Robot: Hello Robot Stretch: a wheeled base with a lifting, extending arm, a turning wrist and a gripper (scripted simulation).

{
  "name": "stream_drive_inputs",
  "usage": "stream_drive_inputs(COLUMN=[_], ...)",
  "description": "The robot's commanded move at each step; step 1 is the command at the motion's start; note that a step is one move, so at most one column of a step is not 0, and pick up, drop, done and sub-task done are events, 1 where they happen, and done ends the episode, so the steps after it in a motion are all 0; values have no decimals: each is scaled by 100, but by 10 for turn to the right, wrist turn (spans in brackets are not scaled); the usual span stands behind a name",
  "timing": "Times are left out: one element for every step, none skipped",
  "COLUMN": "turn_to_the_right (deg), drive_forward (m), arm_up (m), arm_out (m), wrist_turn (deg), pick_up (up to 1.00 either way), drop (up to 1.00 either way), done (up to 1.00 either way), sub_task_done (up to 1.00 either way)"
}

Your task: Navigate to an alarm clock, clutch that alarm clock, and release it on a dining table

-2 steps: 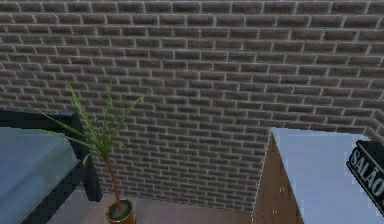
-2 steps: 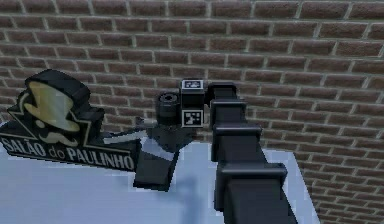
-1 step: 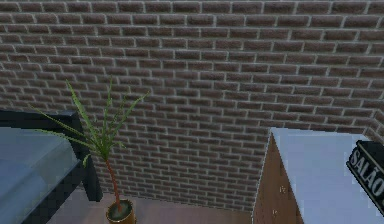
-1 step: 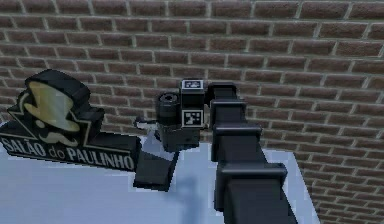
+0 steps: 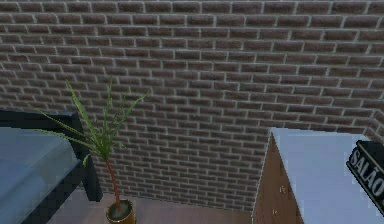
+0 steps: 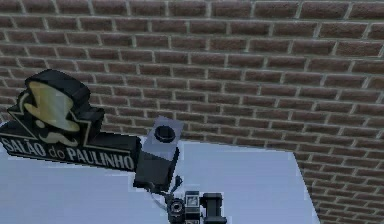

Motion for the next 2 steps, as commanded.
stream_drive_inputs(turn_to_the_right=[0, 0], drive_forward=[0, 0], arm_up=[0, 10], arm_out=[0, 0], wrist_turn=[0, 0], pick_up=[100, 0], drop=[0, 0], done=[0, 0], sub_task_done=[0, 0])
